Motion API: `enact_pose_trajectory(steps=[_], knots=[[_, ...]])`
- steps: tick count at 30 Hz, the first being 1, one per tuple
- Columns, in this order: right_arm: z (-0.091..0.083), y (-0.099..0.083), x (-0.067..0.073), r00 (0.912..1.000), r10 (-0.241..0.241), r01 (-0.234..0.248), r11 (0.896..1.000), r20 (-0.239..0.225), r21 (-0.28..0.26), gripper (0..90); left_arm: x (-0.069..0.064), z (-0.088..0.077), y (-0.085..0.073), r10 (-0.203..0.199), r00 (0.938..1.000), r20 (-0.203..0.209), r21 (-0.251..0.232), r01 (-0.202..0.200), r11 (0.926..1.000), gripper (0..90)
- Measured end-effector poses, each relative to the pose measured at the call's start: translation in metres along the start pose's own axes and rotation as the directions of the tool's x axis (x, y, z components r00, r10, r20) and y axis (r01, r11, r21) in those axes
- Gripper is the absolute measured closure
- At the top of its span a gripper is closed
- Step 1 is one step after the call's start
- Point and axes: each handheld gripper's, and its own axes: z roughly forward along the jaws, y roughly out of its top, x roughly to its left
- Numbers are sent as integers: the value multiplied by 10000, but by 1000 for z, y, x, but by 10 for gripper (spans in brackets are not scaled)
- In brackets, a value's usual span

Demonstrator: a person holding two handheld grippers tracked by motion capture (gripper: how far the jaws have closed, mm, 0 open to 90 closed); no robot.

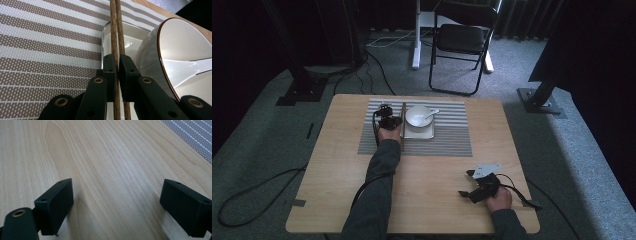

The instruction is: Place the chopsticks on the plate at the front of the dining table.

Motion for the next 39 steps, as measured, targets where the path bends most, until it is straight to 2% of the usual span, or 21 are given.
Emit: enact_pose_trajectory(steps=[32, 39], knots=[[0, 0, 0, 10000, 1, -1, 10000, 0, 0, 111, 1, 4, -4, -162, 9996, 230, 85, 160, 9998, 838], [0, 0, 0, 10000, 2, -2, 10000, 0, -1, 111, -1, 3, -6, -79, 9998, 170, 83, 78, 9999, 838]])
